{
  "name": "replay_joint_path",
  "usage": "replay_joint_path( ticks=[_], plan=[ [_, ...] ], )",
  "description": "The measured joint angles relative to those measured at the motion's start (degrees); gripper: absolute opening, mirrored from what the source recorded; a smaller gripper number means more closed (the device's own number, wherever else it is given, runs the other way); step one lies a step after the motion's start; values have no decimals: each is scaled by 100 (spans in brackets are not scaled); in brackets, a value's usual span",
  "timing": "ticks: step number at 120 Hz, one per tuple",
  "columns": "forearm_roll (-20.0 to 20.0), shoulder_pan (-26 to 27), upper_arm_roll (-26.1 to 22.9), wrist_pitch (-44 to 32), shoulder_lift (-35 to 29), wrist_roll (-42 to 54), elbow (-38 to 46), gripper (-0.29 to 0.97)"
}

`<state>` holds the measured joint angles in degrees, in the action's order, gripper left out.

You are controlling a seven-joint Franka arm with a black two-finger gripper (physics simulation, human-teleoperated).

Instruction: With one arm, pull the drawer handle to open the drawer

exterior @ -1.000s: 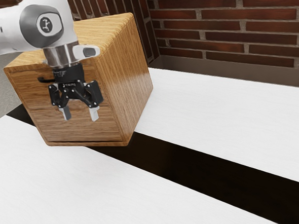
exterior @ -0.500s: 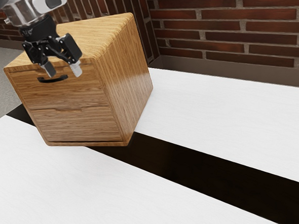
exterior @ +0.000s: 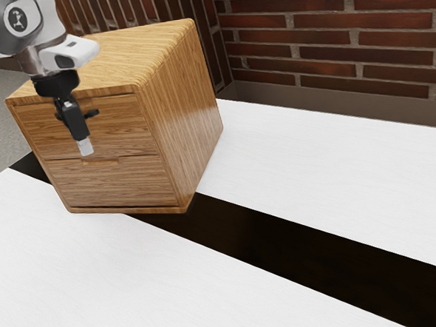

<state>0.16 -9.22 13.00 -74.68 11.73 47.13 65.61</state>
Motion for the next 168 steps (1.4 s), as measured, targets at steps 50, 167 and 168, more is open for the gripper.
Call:
replay_joint_path(
  ticks=[50,167,168],
  plan=[
    [-54,-600,-128,-592,-693,1845,1075,68],
    [47,-631,-150,-982,-772,3510,1183,68],
    [53,-629,-150,-1002,-784,3510,1194,68]
  ],
)
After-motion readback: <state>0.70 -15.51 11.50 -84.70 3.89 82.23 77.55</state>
